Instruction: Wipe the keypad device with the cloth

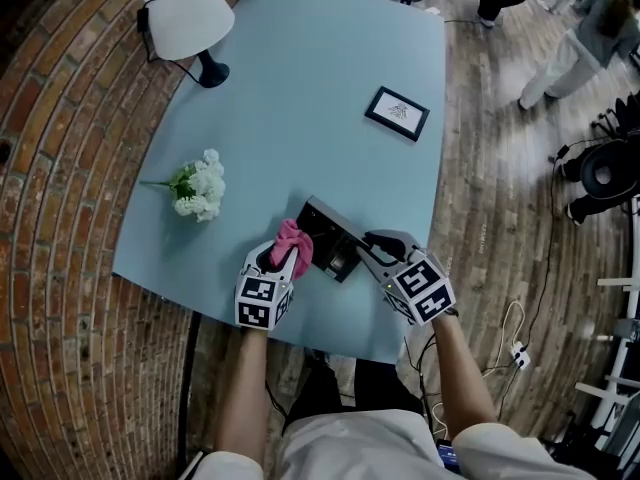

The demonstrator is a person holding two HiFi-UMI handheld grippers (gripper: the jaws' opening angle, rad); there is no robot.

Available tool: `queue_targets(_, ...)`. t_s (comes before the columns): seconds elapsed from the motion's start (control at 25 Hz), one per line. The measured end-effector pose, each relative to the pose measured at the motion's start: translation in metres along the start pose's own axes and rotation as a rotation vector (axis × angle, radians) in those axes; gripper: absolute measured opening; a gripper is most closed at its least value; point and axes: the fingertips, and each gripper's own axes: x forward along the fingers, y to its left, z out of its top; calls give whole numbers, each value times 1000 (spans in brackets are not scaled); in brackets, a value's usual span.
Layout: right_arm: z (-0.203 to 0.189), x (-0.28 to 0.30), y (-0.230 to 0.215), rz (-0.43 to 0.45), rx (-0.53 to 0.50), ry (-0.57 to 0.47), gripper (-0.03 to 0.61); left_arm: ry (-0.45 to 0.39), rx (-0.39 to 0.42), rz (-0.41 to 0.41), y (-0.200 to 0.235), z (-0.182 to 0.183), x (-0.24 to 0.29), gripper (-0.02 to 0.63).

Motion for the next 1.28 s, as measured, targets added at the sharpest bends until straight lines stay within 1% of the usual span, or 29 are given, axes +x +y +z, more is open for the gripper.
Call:
queue_targets(0.16, 0, 0, 0, -4, 2, -4, 121, 29, 14, 6, 2, -8, -1, 153)
queue_targets(0.28, 1, 0, -1, -7, 9, -8, 121, 18, -4, 11, 4, -4, -7, 150)
queue_targets(0.36, 1, 1, 0, -9, 27, -20, 120, -33, -37, -4, 1, 11, -19, 144)
queue_targets(0.48, 0, -2, -1, -19, 57, -47, 117, -149, -70, -47, -11, 52, -38, 140)
queue_targets(0.6, -4, -9, -3, -32, 75, -61, 118, -241, -55, -88, -28, 95, -45, 140)
queue_targets(0.68, -6, -13, -5, -41, 81, -67, 118, -271, -38, -108, -39, 114, -41, 141)
queue_targets(0.76, -8, -13, -6, -43, 94, -76, 121, -273, -22, -117, -48, 123, -32, 141)
queue_targets(0.88, -9, -13, -5, -41, 102, -90, 123, -245, -5, -119, -60, 122, -15, 141)
queue_targets(1.12, -9, -13, -5, -31, 82, -86, 123, -146, 59, -76, -73, 97, 9, 144)
queue_targets(1.28, -9, -12, -4, -25, 63, -82, 123, -133, 71, -55, -72, 86, 12, 152)
